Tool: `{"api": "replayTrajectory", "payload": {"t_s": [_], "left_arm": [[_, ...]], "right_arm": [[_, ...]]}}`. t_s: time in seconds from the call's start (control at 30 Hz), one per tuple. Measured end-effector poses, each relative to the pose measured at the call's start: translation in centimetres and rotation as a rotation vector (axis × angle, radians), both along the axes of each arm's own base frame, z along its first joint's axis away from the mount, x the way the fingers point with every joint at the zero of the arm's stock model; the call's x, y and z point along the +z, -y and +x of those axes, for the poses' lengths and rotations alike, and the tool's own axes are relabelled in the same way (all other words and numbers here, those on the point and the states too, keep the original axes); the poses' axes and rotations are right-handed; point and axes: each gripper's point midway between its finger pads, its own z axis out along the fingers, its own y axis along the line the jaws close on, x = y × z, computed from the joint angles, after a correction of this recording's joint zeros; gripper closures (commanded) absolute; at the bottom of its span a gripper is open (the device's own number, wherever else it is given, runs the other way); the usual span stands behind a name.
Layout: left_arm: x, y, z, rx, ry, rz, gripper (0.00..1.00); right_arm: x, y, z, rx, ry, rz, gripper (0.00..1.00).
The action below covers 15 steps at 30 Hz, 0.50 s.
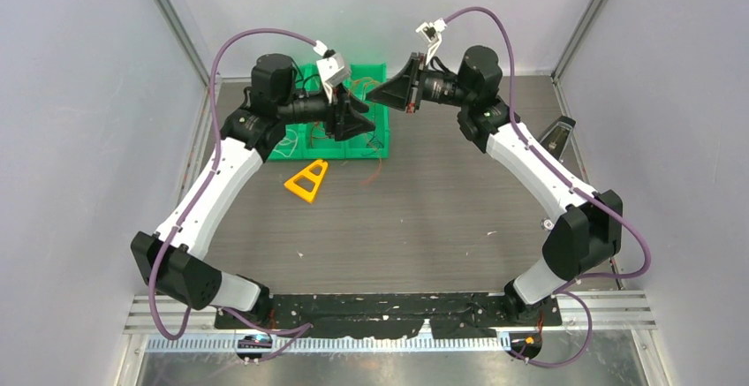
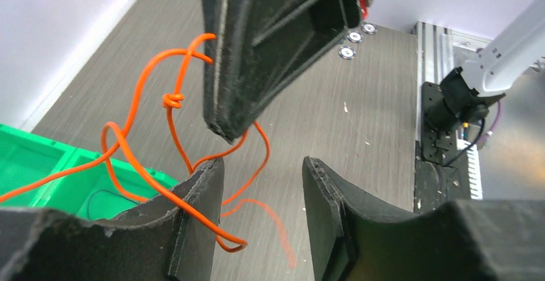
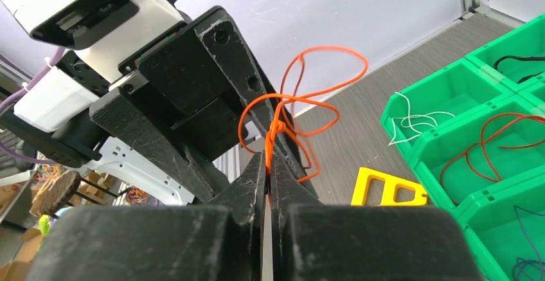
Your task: Untangle the cables
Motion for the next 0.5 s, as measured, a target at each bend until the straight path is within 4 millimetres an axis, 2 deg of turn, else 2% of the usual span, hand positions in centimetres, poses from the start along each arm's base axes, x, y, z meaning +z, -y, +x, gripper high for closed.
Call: {"api": "replayTrajectory", "payload": {"t_s": [0.2,0.3,0.4,0.47,0.5], "left_arm": [[0.6,0.5,1.5,0.084,-0.011,-0.042,0.61],[0.4,1.1,1.5,0.098,-0.028,-0.059,0.67],[0.4,1.8,1.3,0.097,-0.034,-0.063,0.83],[0.3,2.2,1.2,0.1,-0.041,-0.063,1.0],[0.2,2.3,1.2,0.106,-0.047,-0.063,1.0]], "right_arm": [[-0.2,-0.3,-0.1,-0.004,-0.06,0.03,0.94],[0.0,-0.3,0.1,-0.014,-0.082,0.048,0.94],[0.2,-0.3,0.2,-0.021,-0.107,0.068,0.95],[0.6,-0.3,0.1,-0.021,-0.121,0.084,0.94],[0.7,-0.3,0.2,-0.022,-0.126,0.09,0.94]]}}
